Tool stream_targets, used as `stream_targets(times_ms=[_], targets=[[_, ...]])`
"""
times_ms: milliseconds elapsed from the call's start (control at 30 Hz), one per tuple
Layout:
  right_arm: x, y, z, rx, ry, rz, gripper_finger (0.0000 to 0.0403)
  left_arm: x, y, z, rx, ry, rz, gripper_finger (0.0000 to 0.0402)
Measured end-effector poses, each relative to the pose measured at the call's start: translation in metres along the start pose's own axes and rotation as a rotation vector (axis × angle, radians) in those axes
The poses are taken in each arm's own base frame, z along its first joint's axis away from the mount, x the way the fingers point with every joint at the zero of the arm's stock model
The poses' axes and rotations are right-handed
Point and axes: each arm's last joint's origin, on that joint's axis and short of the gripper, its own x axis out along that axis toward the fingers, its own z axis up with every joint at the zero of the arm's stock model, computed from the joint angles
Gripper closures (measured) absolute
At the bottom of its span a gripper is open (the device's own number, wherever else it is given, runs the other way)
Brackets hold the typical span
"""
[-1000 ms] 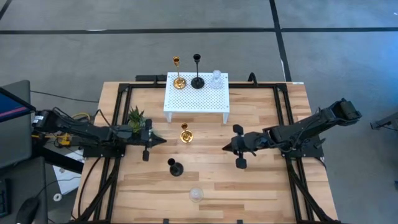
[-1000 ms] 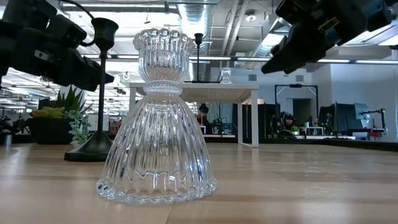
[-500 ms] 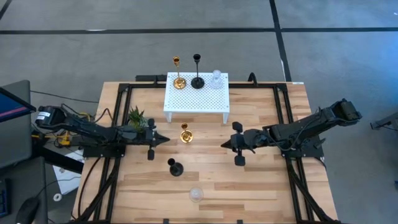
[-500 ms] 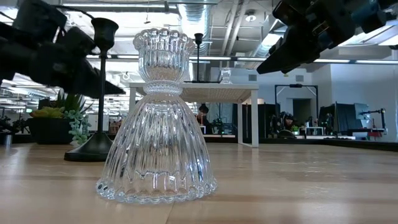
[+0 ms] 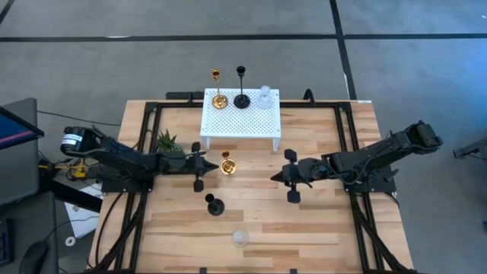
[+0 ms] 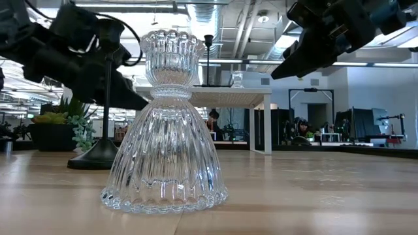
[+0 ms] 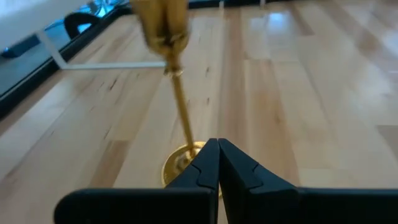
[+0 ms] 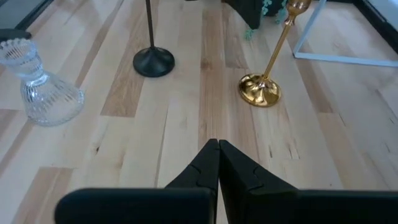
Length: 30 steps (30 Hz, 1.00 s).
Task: Pick & Place candle stick holders
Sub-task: Put the gold metal candle stand on the shelf
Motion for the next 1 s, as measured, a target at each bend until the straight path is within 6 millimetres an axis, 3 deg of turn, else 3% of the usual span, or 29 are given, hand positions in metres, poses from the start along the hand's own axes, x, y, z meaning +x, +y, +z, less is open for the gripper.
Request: stream_targets(times_ms=[267, 833, 1000], targets=[[0.0, 0.0, -0.002, -0.004, 0.017, -0.001, 0.0403, 0.01, 0.009, -0.006, -0.019, -0.014, 0.057, 0.0399], [0.0, 0.0, -0.003, -0.006, 0.03, -0.002, 0.0403, 0.023, 0.008, -0.018, -0.05, -0.008, 0.065, 0.0394], [0.0, 0.0, -0.003, -0.006, 0.03, -0.002, 0.0403, 0.03, 0.007, -0.017, -0.049, -0.005, 0.067, 0.0372]])
